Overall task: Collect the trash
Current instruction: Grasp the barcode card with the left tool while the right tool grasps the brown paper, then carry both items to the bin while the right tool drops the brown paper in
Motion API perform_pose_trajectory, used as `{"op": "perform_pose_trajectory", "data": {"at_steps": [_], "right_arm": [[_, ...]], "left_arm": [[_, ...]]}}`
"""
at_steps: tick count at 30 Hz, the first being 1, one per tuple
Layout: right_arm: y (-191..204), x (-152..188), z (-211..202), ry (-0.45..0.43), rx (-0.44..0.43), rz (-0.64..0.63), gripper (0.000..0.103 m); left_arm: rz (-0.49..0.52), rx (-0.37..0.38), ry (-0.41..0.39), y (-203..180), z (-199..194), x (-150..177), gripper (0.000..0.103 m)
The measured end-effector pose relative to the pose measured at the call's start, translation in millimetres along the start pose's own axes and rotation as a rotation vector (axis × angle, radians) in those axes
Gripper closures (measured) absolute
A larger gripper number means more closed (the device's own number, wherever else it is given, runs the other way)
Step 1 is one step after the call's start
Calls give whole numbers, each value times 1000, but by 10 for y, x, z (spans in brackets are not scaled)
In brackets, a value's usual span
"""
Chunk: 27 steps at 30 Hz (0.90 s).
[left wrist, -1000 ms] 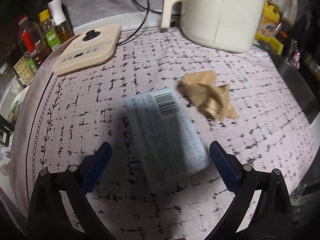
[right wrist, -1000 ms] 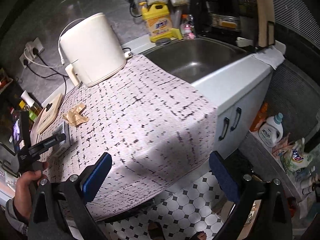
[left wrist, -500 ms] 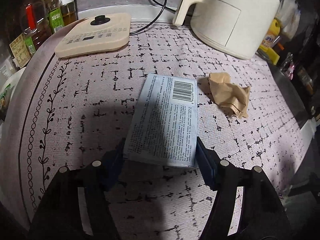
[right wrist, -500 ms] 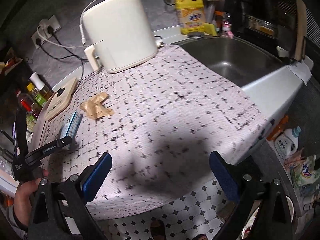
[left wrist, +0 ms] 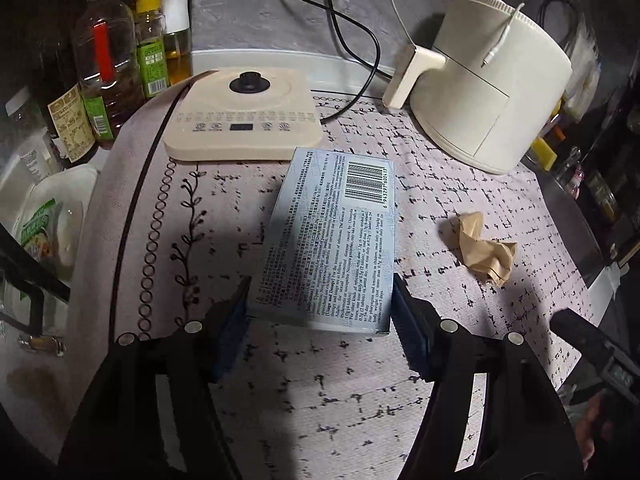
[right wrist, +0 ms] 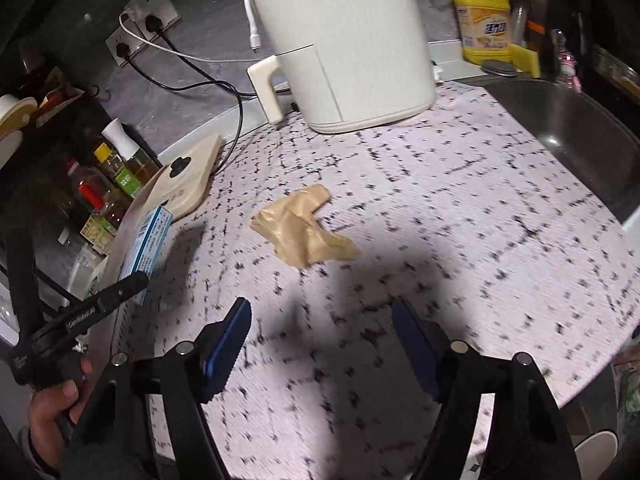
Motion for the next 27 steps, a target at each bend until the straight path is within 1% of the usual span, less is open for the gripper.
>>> {"op": "perform_pose_trajectory", "data": {"at_steps": [2, 8, 11, 13, 14, 15, 16, 17, 18, 19, 20, 23, 27], "right_arm": [[67, -101, 133, 2, -9, 5, 37], [163, -324, 469, 5, 2, 30, 37], [86, -408, 593, 0, 11, 88, 37], [37, -425, 703, 16, 3, 125, 37], [9, -415, 766, 30, -1, 145, 39], [-26, -397, 821, 41, -10, 176, 42], [-36, -386, 854, 46, -19, 193, 55], [-43, -372, 887, 54, -34, 211, 64], [-41, -372, 889, 48, -48, 221, 68], [-29, -371, 883, 46, -59, 224, 85], [-15, -366, 879, 56, -64, 222, 85], [21, -358, 805, 64, -37, 185, 88], [7, -346, 581, 37, -10, 158, 89]], "left_arm": [[3, 13, 3, 31, 8, -60, 37], [37, 63, 28, 64, 93, -175, 37], [57, 87, 43, 69, 159, -215, 37], [71, 99, 54, 81, 202, -248, 37], [75, 110, 59, 85, 220, -270, 37], [78, 119, 64, 86, 236, -289, 37], [82, 124, 66, 83, 246, -298, 37], [86, 132, 69, 77, 260, -310, 37], [86, 139, 70, 73, 270, -318, 37], [83, 145, 71, 71, 277, -320, 37], [77, 154, 73, 66, 284, -321, 37], [67, 176, 83, 23, 310, -285, 37], [79, 199, 94, -122, 352, -221, 37]]}}
Point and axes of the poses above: each gripper's, at about its wrist camera, not at the fingertips, and z roughly the way its jaws point, y to its left, x to its underside, the point moved 8 cm from there along z, roughly the way its jaws point, and after that the axes turned 13 degrees about -z, right-handed, at the moved point
